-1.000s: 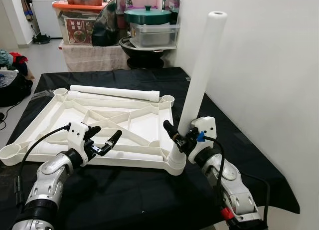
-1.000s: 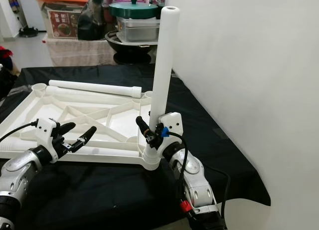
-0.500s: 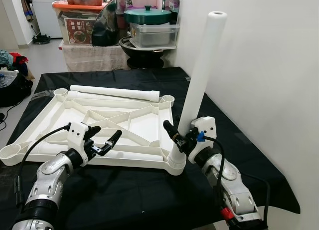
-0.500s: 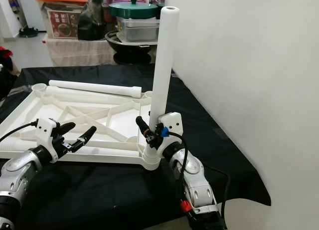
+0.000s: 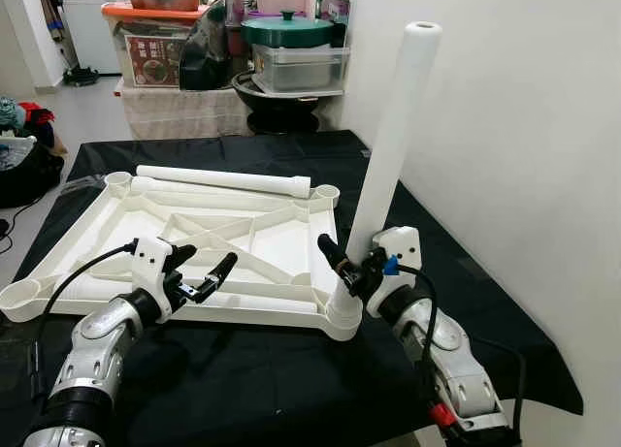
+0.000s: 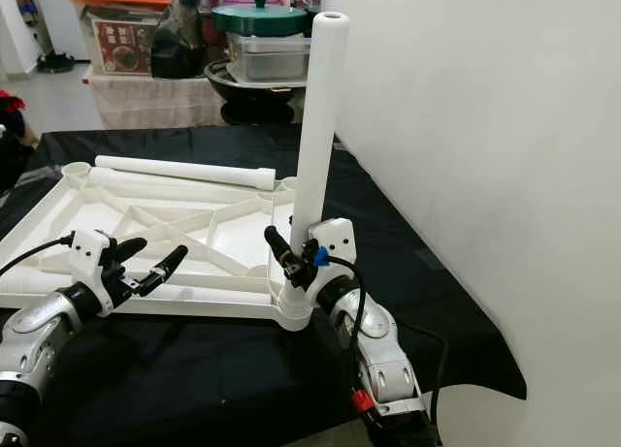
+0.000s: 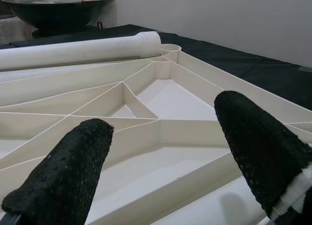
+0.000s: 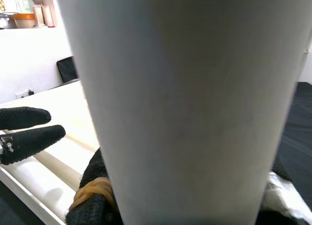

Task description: Building children table

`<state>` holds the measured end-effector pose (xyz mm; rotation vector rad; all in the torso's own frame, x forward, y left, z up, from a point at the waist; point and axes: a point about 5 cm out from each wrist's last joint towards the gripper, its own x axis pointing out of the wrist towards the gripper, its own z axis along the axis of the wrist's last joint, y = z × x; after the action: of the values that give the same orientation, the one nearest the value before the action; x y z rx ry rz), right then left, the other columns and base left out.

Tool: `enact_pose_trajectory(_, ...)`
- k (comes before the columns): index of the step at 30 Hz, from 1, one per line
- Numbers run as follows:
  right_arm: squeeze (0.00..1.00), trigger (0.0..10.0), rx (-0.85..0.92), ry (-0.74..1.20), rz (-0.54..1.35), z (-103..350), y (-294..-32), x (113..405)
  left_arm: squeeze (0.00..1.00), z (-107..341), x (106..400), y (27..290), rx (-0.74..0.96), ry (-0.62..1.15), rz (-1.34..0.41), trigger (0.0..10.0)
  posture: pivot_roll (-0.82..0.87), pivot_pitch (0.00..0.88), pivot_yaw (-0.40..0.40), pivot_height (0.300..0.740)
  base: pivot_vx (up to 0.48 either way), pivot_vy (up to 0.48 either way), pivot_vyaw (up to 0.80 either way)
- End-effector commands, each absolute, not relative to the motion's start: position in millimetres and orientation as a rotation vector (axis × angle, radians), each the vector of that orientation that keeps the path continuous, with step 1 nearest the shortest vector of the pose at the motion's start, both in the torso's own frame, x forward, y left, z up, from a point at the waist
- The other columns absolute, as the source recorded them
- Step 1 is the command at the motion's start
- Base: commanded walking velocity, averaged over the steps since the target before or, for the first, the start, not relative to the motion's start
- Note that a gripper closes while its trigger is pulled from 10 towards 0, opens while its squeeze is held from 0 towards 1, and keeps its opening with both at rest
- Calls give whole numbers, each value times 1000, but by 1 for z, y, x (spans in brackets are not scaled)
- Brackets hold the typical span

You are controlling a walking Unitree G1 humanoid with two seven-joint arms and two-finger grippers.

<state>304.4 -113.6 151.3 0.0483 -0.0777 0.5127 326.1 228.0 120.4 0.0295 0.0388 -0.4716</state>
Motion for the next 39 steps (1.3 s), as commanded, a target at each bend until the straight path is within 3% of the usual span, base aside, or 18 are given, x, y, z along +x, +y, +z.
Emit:
enact_pose_trajectory(1, 0, 10000, 128, 250, 454, 84, -125, 290, 0, 112, 321, 229, 38, 73, -474, 10000, 24, 0, -103, 740, 0, 0, 0)
enact_pose_trajectory(16, 0, 10000, 128, 250, 454, 84, -125, 290, 0, 112, 321, 229, 38, 73, -474, 10000, 24, 0, -103, 740, 0, 0, 0)
enact_pose_trajectory(17, 0, 10000, 120, 124, 448, 110, -117, 294, 0, 129, 325, 198, 112, -50, -401, 10000, 24, 0, 0, 740, 0, 0, 0)
enact_pose_trajectory(23, 0, 10000, 144, -53, 432, 150, -106, 295, 0, 155, 315, 159, 207, -246, -260, 10000, 26, 0, 0, 740, 0, 0, 0)
enact_pose_trajectory(39, 0, 10000, 108, -64, 421, 149, -107, 294, 0, 161, 306, 161, 259, -260, -192, 10000, 32, 0, 0, 740, 0, 0, 0)
